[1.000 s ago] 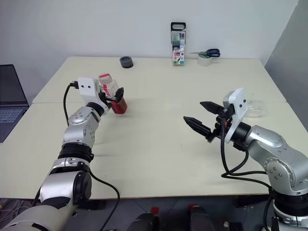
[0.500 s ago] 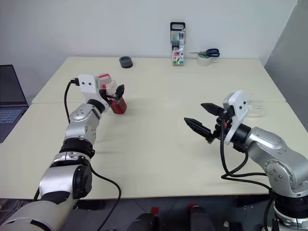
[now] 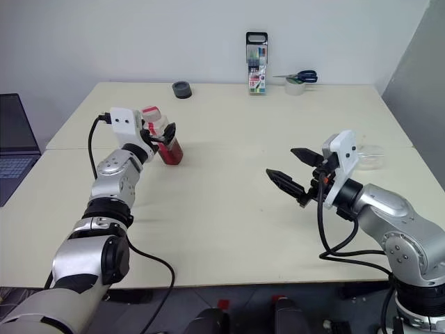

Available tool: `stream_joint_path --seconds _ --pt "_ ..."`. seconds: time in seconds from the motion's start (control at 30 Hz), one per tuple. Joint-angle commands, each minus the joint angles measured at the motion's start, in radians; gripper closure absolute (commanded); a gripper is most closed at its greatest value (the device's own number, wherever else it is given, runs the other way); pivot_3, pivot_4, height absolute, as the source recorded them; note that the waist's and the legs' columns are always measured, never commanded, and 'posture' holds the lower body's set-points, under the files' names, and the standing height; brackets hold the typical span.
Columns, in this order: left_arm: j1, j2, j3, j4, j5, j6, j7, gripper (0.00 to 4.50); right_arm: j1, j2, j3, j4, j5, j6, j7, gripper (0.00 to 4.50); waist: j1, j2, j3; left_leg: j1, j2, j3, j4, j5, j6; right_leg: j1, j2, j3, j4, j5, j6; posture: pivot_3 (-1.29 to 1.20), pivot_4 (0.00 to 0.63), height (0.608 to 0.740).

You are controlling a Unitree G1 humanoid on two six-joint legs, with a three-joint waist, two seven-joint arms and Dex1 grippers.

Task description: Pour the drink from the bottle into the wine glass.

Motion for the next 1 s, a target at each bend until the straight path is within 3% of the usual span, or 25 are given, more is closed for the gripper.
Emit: stream_joint_path --seconds 0.03,0.07,0.17,0.33,0.4,0.73,1.0 --pt "-0.036 0.015 0.001 -0.001 0.003 -0.026 -0.009 0.01 -0.011 0.003 -0.024 -0.032 0.01 -0.017 -0.006 0.0 0.0 0.0 0.0 0.0 0.0 0.0 0.0 0.0 0.0 0.0 0.0 0.0 0.0 0.0 0.0 0.0 0.15 0.74" --pt "-0.038 0.015 0.001 0.003 0.003 -0.026 -0.01 0.01 -0.013 0.004 -0.022 -0.031 0.009 -0.017 -0.007 0.0 0.0 0.0 0.0 0.0 0.0 0.0 0.0 0.0 0.0 0.0 0.0 0.0 0.0 0.0 0.0 0.0 0.15 0.74" --pt "-0.036 0.017 0.004 0.005 0.0 -0.028 -0.017 0.59 -0.013 0.004 -0.028 -0.033 0.012 -0.015 -0.013 0.0 0.0 0.0 0.0 0.0 0.0 0.0 0.0 0.0 0.0 0.0 0.0 0.0 0.0 0.0 0.0 0.0 0.15 0.74" --pt "-0.021 0.019 0.004 0.005 0.002 -0.029 -0.02 2.15 -0.009 0.004 -0.031 -0.032 0.012 -0.017 -0.018 0.0 0.0 0.0 0.0 0.0 0.0 0.0 0.0 0.0 0.0 0.0 0.0 0.0 0.0 0.0 0.0 0.0 0.15 0.74" --pt "-0.014 0.02 0.005 0.002 0.002 -0.029 -0.019 2.53 -0.008 0.005 -0.03 -0.035 0.013 -0.016 -0.022 0.0 0.0 0.0 0.0 0.0 0.0 0.0 0.0 0.0 0.0 0.0 0.0 0.0 0.0 0.0 0.0 0.0 0.15 0.74" --pt "0.004 0.02 0.009 -0.059 -0.003 -0.002 -0.006 2.53 -0.013 0.017 -0.017 -0.025 -0.006 -0.03 -0.025 0.0 -0.001 0.0 0.0 0.0 0.0 0.0 0.0 0.0 0.0 0.0 0.0 0.0 0.0 0.0 0.0 0.0 0.15 0.74" --pt "0.02 -0.006 -0.053 -0.289 -0.027 0.152 -0.124 2.53 -0.102 0.027 0.007 0.006 -0.05 -0.021 -0.052 0.0 -0.001 0.0 0.0 0.0 0.0 0.0 0.0 0.0 0.0 0.0 0.0 0.0 0.0 0.0 0.0 0.0 0.15 0.74"
